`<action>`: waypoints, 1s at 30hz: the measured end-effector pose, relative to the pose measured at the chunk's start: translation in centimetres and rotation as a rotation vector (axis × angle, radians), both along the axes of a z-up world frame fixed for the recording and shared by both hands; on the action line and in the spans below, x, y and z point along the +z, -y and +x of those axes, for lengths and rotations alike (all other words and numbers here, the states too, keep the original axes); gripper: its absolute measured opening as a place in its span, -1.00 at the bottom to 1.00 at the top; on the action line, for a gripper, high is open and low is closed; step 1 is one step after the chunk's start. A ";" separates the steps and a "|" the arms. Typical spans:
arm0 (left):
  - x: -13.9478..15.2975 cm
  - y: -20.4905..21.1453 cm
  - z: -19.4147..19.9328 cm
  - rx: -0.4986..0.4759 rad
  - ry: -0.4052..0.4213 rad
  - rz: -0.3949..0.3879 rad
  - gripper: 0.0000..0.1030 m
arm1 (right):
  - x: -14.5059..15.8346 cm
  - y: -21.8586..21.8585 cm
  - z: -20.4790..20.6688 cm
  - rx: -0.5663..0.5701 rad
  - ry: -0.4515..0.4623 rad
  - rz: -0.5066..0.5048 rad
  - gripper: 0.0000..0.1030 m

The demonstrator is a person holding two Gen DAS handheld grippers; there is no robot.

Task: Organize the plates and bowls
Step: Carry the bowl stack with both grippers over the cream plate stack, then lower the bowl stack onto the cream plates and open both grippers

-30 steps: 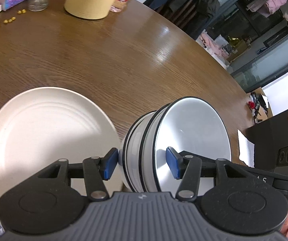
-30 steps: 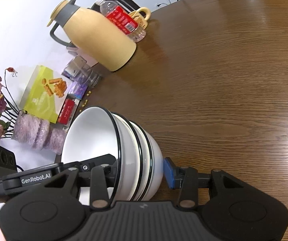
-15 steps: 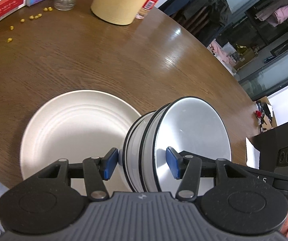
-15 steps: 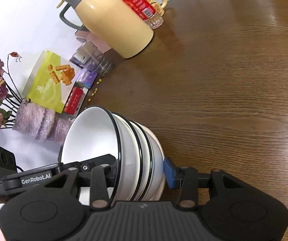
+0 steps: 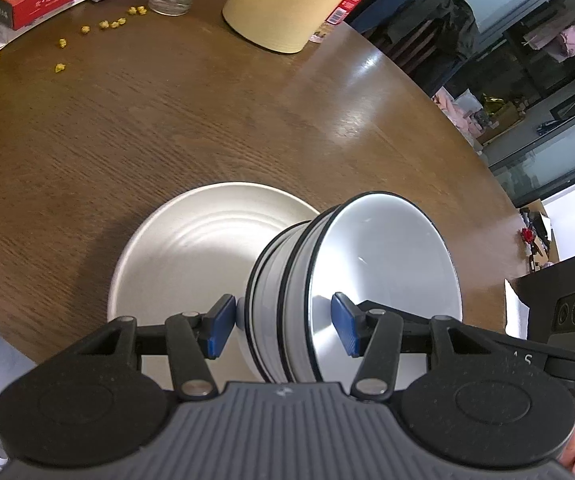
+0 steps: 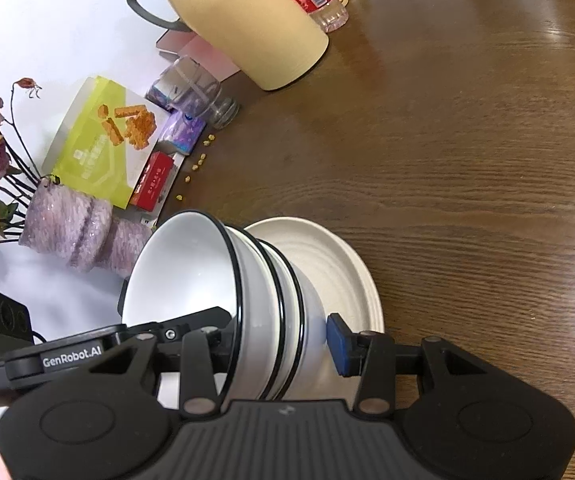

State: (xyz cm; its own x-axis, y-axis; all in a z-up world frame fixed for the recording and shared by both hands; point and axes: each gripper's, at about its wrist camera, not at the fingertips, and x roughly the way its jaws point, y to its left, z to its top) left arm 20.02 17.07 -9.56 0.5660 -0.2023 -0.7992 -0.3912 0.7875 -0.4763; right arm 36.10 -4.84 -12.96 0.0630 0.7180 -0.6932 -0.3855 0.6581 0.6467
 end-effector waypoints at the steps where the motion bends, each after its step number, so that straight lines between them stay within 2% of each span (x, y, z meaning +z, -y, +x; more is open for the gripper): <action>1: -0.1 -0.1 -0.1 0.000 -0.002 -0.001 0.02 | -0.1 -0.2 -0.1 -0.001 -0.002 -0.002 -0.21; 30: -0.5 -0.8 0.1 -0.023 -0.015 0.018 0.00 | -0.7 -1.0 -0.6 -0.023 0.001 -0.020 -0.20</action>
